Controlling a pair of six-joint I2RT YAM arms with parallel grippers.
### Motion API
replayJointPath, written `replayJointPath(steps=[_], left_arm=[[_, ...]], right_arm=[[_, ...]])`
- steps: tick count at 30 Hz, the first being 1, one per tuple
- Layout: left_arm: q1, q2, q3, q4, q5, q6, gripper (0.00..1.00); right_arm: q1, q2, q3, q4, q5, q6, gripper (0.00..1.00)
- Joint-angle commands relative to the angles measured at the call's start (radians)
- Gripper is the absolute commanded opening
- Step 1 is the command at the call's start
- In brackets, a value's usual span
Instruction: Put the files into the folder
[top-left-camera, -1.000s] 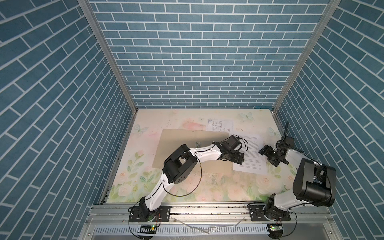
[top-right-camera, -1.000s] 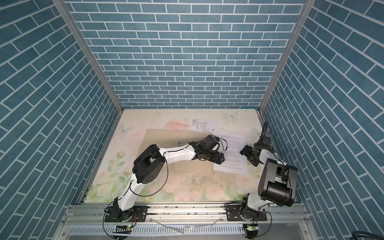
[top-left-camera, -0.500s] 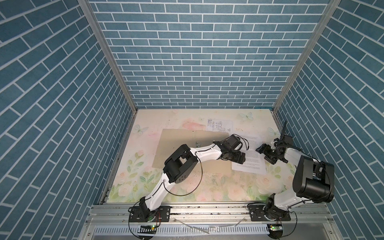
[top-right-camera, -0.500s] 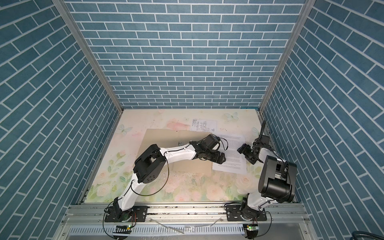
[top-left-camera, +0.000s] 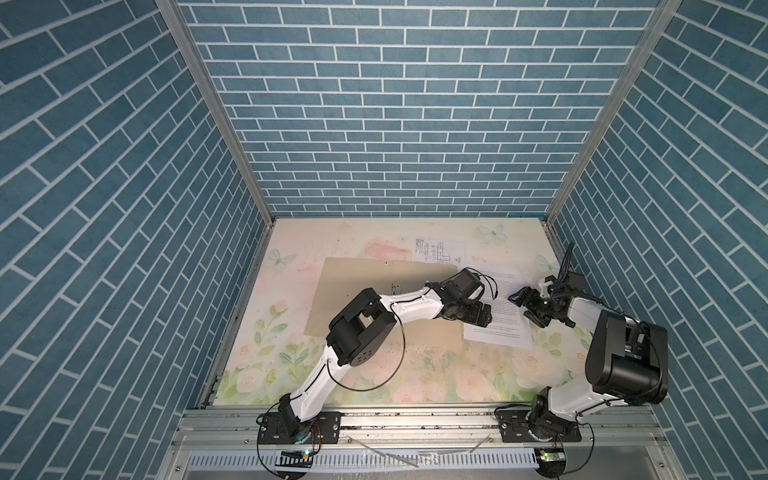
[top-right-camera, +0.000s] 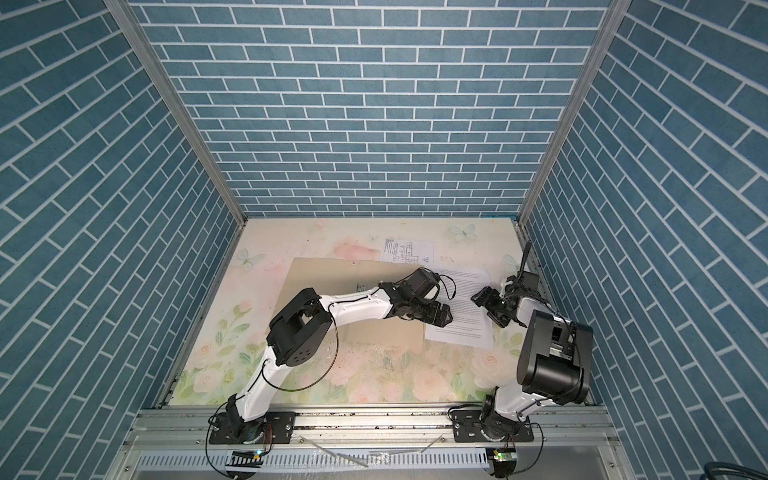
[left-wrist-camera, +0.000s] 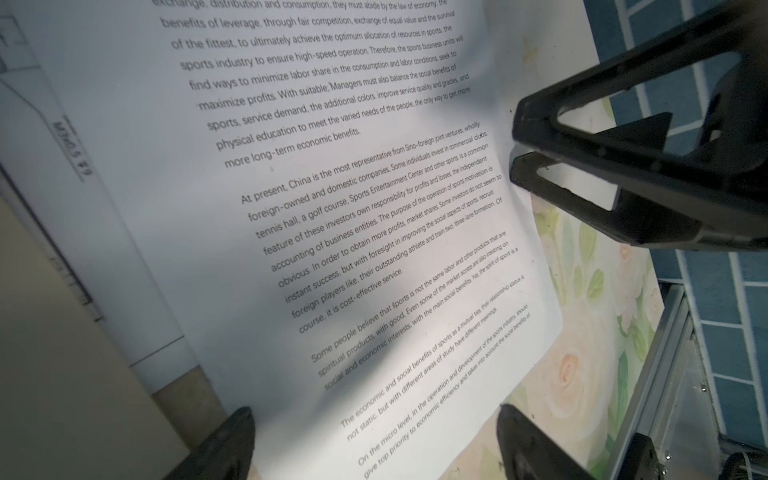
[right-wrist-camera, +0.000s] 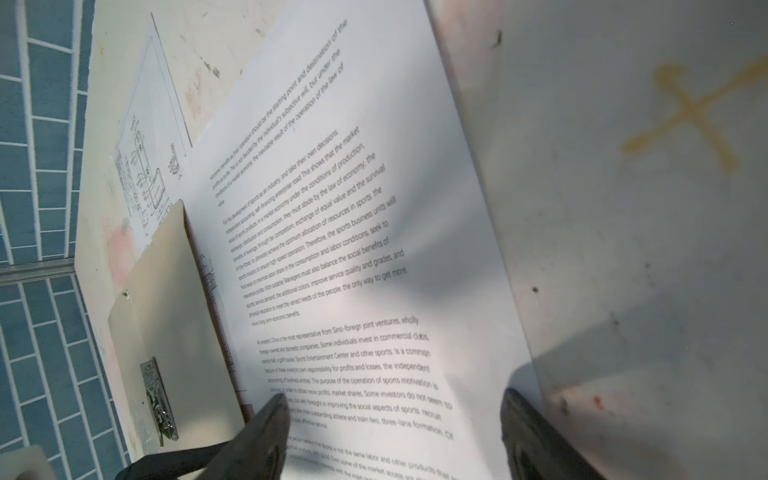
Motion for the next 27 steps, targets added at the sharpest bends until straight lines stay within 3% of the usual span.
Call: replayJointPath(steps=[1, 12, 20, 27], left_arm=[[0.001, 0.059, -0.037, -0.014, 0.024, -0.018, 0.92], [0.007, 0.027, -0.038, -0.051, -0.019, 0.018, 0.92], [0.007, 0.021, 0.005, -0.092, -0.038, 0.049, 0.92], [0.017, -0.002, 0.008, -0.104, -0.056, 0.050, 0.93]], right_arm=[[0.007, 0.033, -0.043, -0.055, -0.033, 0.027, 0.79], [0.006, -0.092, -0.007, -0.124, 0.220, -0.009, 0.85], [0.006, -0.022, 0.075, -0.076, 0.257, -0.067, 0.87], [0.007, 0.095, 0.177, -0.071, 0.214, -0.120, 0.87]])
